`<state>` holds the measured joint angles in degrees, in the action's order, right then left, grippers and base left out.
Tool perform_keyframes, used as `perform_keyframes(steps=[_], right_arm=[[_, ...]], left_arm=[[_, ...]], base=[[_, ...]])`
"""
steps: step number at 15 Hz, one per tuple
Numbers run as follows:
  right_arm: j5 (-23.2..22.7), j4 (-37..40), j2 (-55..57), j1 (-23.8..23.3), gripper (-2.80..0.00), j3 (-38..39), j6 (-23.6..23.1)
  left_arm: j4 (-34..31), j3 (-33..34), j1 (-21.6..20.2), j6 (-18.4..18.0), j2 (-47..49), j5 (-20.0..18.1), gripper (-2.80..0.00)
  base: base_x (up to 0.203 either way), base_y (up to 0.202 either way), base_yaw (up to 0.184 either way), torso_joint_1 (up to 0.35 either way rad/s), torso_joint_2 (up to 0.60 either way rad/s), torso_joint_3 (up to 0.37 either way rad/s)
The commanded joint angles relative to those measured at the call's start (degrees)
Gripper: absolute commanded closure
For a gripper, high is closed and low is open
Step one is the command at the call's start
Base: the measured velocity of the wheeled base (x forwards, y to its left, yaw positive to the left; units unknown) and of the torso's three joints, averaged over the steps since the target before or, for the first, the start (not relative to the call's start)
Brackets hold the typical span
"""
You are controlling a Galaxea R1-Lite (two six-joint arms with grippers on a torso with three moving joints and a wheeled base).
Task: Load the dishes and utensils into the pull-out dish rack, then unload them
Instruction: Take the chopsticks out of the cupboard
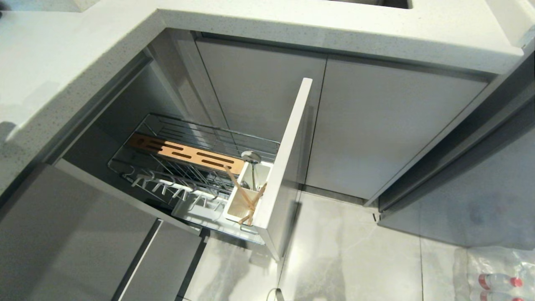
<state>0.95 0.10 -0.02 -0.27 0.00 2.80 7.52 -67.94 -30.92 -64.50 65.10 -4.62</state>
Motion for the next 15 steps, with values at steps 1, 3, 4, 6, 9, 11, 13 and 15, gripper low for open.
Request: perform_keyframes(steps=[1, 3, 4, 6, 9, 11, 13, 15], right_arm=[[0.0, 0.0, 0.0, 0.0, 0.00, 0.1, 0.0], [0.0, 0.0, 0.0, 0.0, 0.00, 0.1, 0.0], [0.0, 0.0, 0.0, 0.0, 0.00, 0.1, 0.0], [0.0, 0.0, 0.0, 0.0, 0.00, 0.1, 0.0], [0.0, 0.0, 0.0, 0.0, 0.00, 0.1, 0.0], [0.0, 0.0, 0.0, 0.0, 0.00, 0.1, 0.0], [0.0, 0.0, 0.0, 0.0, 0.00, 0.1, 0.0], [0.0, 0.0, 0.0, 0.0, 0.00, 0.1, 0.0]], left_arm=[[0.2, 0.0, 0.0, -0.4, -0.1, 0.0, -2.80], [0.2, -0.2, 0.0, -0.4, 0.0, -0.2, -2.80], [0.3, -0.2, 0.0, -0.4, 0.0, -0.2, -2.80], [0.2, -0.2, 0.0, -0.4, 0.0, -0.1, -2.80], [0.3, -0.3, 0.1, -0.4, -0.1, -0.1, -2.80], [0.3, -0.3, 0.0, -0.4, -0.1, -0.1, -2.80], [0.3, -0.3, 0.1, -0.4, -0.1, -0.1, -2.80], [0.3, -0.5, 0.1, -0.2, -0.3, -0.2, -2.80]], base=[[0.000, 0.000, 0.000, 0.000, 0.00, 0.000], [0.000, 0.000, 0.000, 0.000, 0.00, 0.000], [0.000, 0.000, 0.000, 0.000, 0.00, 0.000], [0.000, 0.000, 0.000, 0.000, 0.00, 0.000], [0.000, 0.000, 0.000, 0.000, 0.00, 0.000], [0.000, 0.000, 0.000, 0.000, 0.00, 0.000], [0.000, 0.000, 0.000, 0.000, 0.00, 0.000], [0.000, 0.000, 0.000, 0.000, 0.00, 0.000]])
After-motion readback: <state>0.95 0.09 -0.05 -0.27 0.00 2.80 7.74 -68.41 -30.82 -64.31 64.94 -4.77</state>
